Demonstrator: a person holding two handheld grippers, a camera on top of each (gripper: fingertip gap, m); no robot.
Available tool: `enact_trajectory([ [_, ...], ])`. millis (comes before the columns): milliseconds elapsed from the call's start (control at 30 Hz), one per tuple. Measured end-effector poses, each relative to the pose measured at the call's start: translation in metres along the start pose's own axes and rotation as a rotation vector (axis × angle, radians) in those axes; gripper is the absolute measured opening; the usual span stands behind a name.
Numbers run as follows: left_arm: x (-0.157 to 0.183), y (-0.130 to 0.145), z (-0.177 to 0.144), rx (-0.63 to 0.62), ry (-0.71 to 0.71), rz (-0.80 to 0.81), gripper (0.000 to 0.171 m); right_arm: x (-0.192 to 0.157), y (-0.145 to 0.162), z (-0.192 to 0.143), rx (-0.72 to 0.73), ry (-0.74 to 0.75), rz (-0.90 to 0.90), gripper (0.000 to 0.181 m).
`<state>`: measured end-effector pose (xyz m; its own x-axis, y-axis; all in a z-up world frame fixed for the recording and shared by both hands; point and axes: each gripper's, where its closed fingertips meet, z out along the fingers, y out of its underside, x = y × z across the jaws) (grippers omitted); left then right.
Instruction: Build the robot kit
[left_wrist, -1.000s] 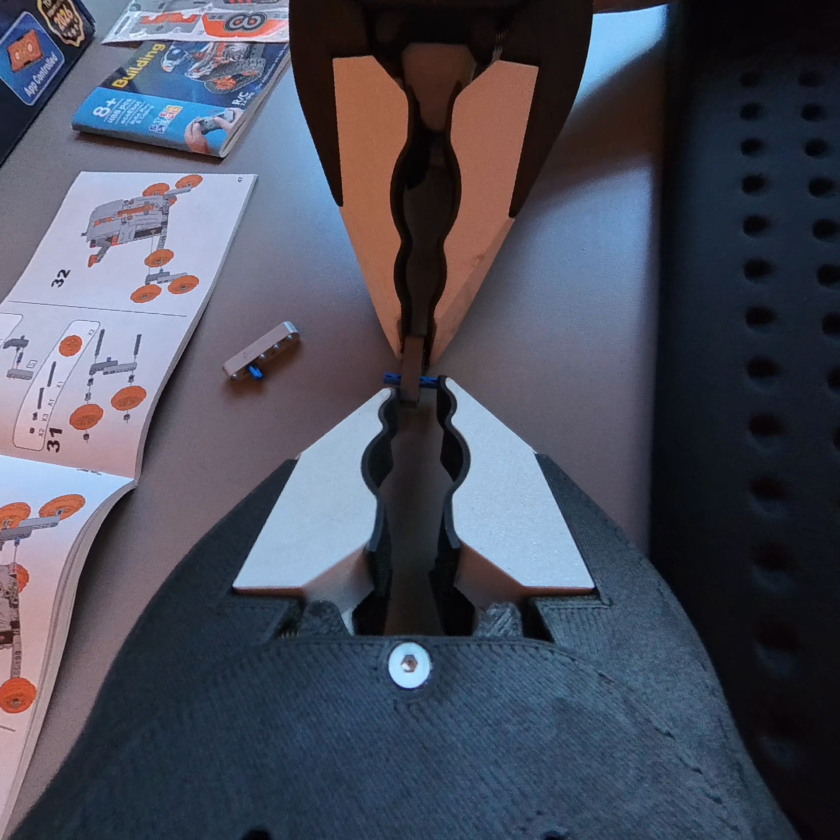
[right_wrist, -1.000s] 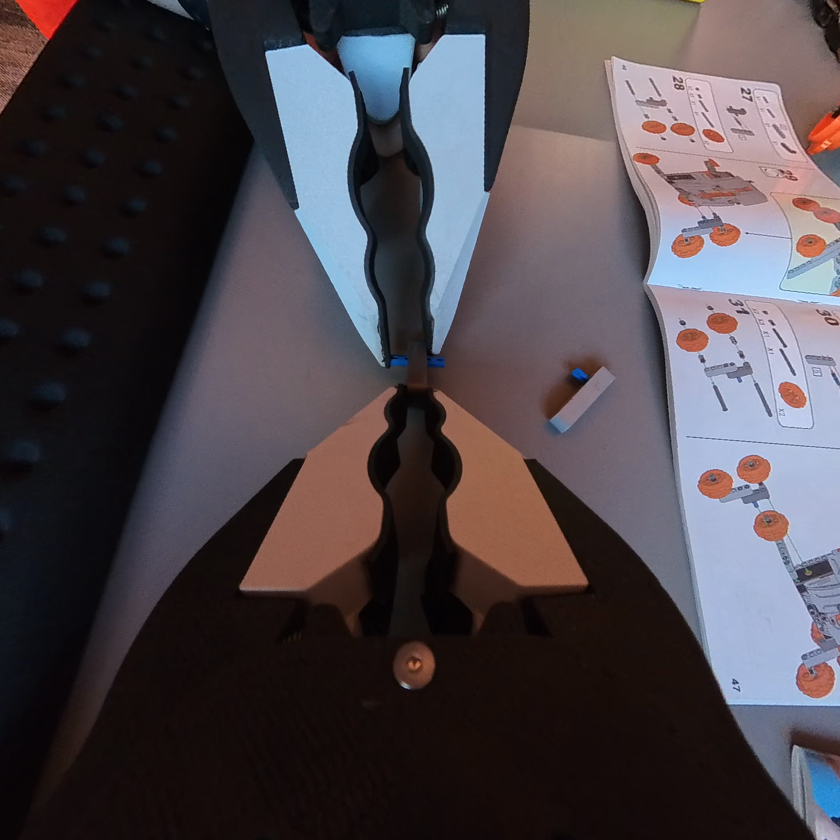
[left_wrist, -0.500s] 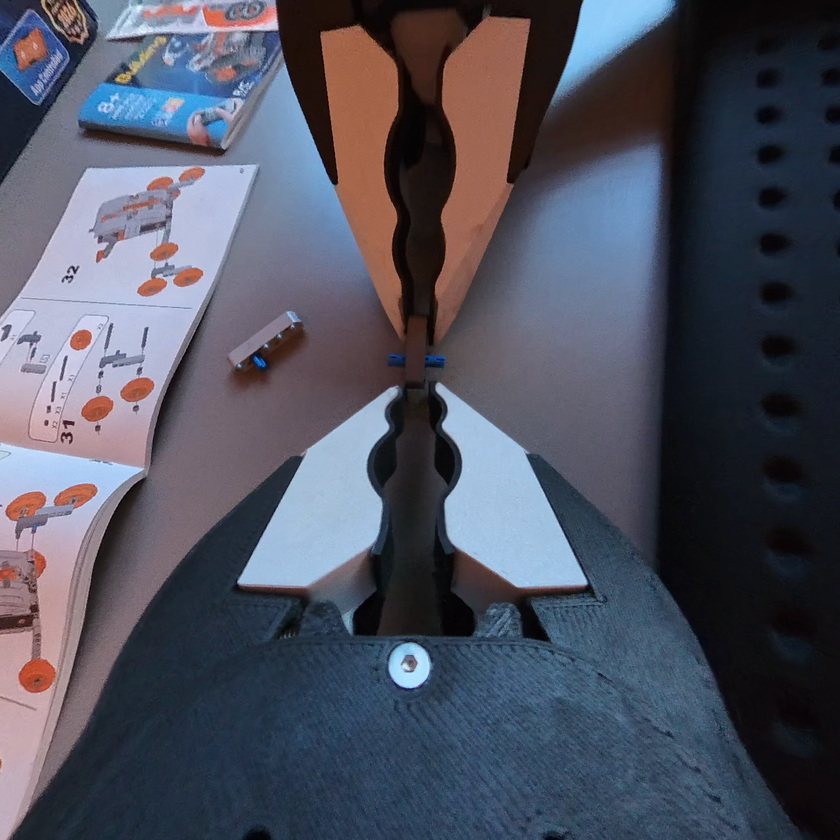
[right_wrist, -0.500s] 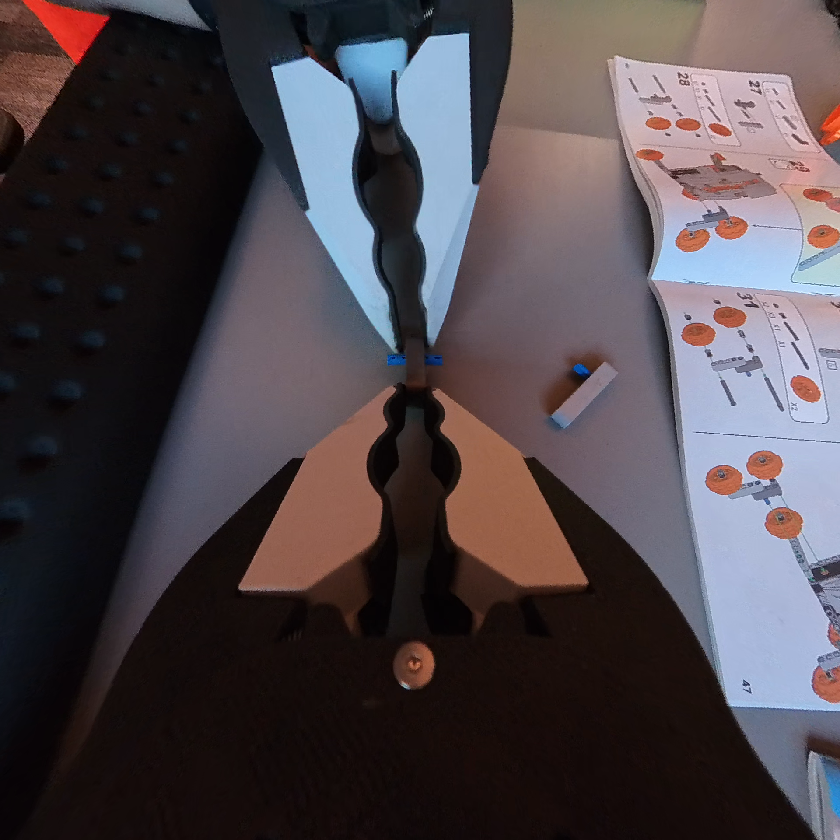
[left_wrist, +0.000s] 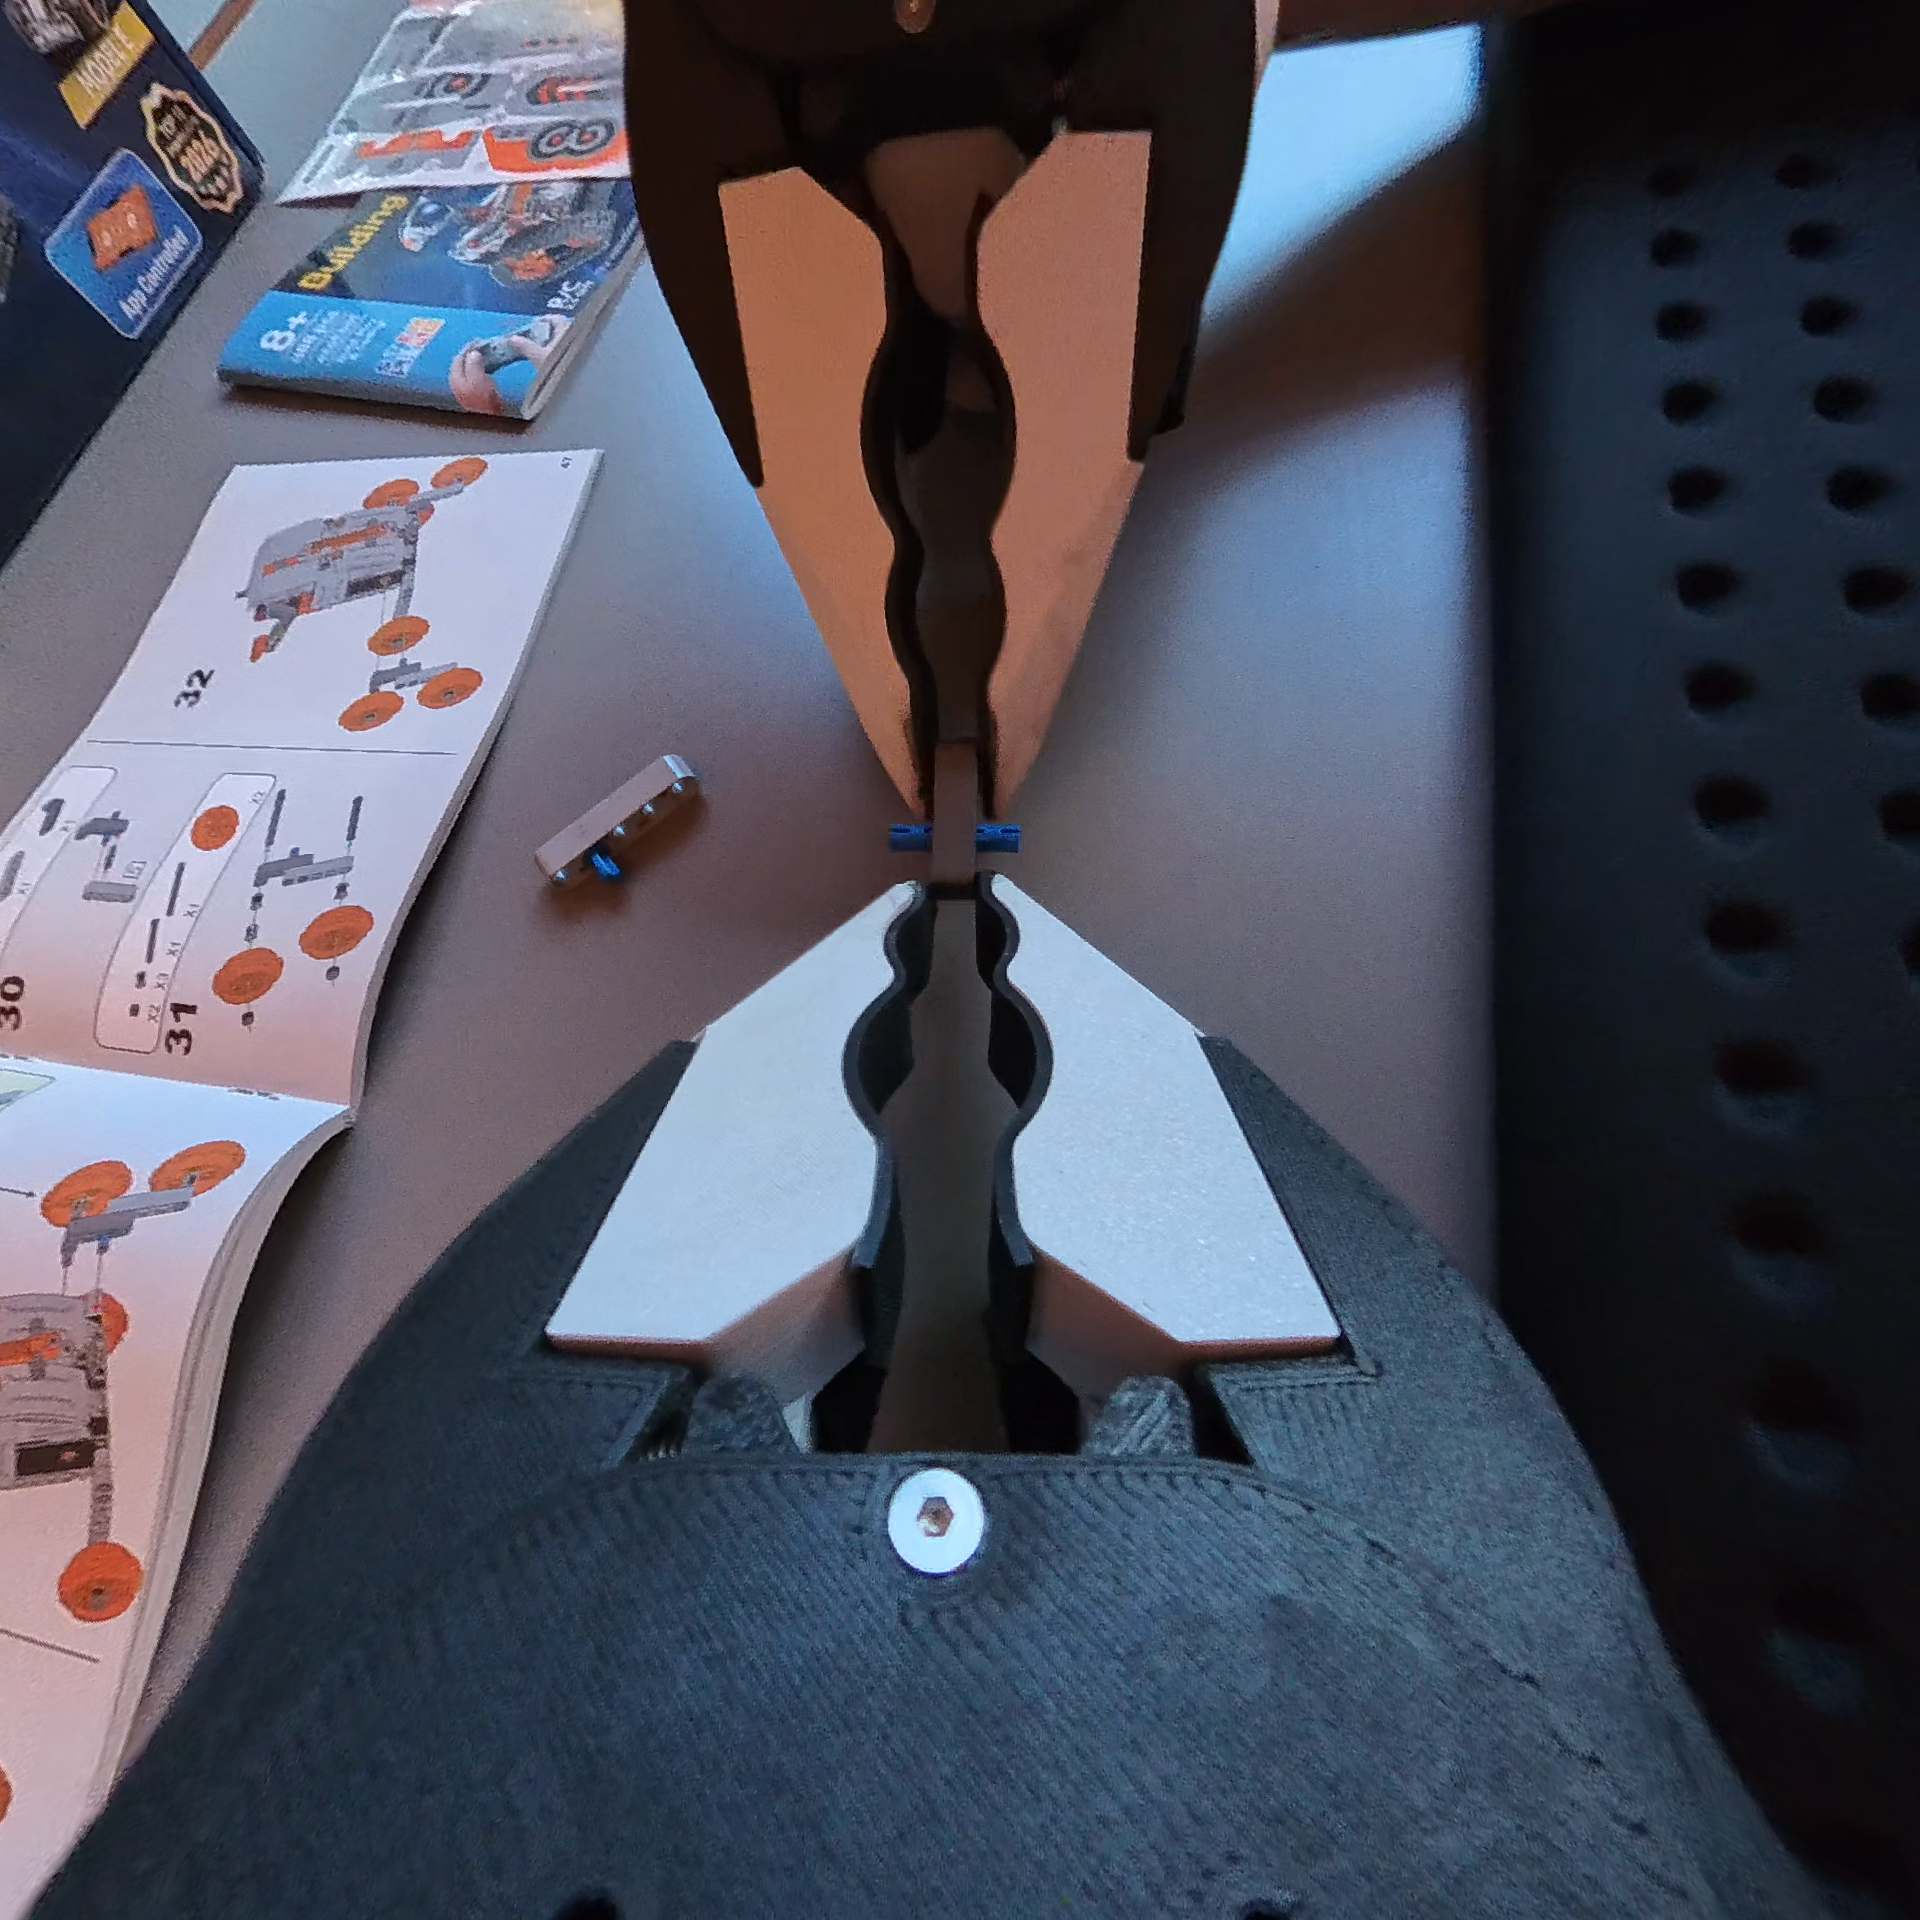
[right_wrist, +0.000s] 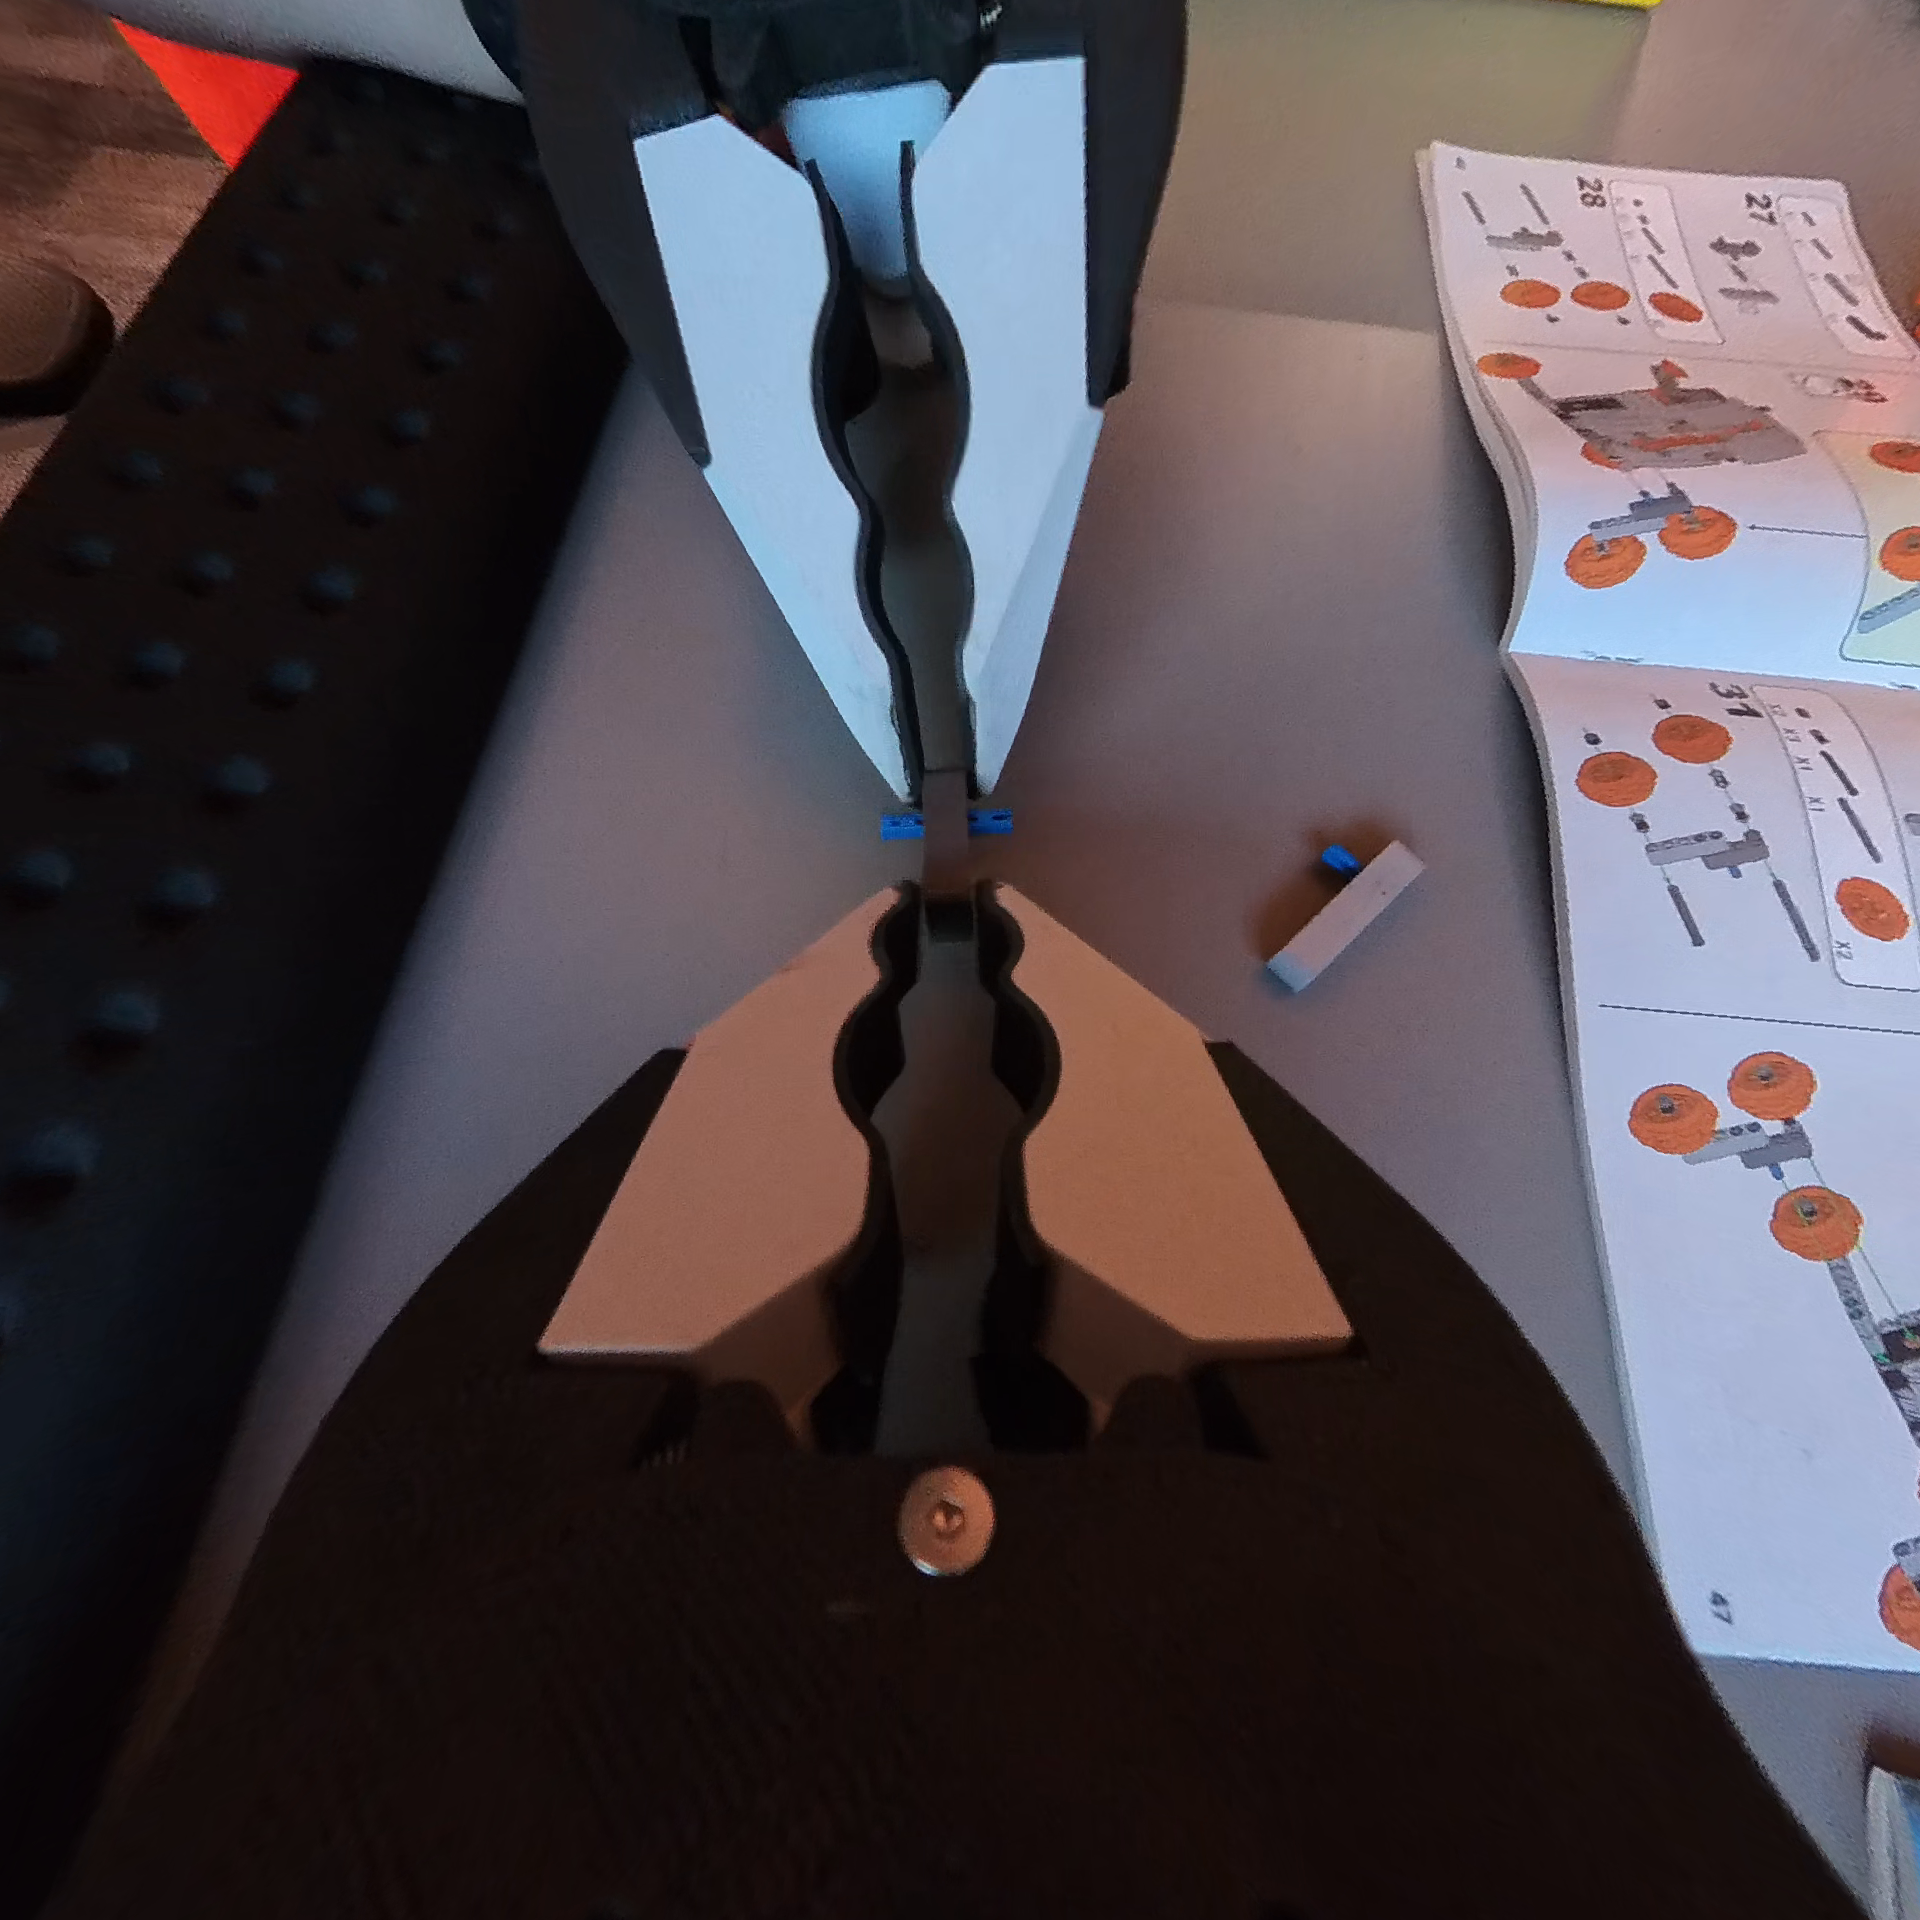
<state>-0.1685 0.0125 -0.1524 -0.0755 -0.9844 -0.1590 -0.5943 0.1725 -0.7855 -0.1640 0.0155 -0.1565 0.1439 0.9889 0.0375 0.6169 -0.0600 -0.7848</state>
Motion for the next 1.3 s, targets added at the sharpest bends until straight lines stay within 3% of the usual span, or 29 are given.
enact_trajectory([
  [67, -0.004, 0.003, 0.002, -0.023, -0.015, -0.028, 0.005, -0.003, -0.004, 0.003, 0.005, 0.005, 0.007, 0.034],
  [267, -0.006, 0.008, 0.003, -0.056, -0.020, -0.044, 0.005, 0.006, -0.007, 0.010, -0.026, 0.095, 0.037, 0.016],
  [1300, -0.006, 0.009, 0.004, -0.067, -0.078, -0.007, 0.005, 0.006, -0.003, 0.012, -0.037, 0.130, -0.021, 0.016],
])
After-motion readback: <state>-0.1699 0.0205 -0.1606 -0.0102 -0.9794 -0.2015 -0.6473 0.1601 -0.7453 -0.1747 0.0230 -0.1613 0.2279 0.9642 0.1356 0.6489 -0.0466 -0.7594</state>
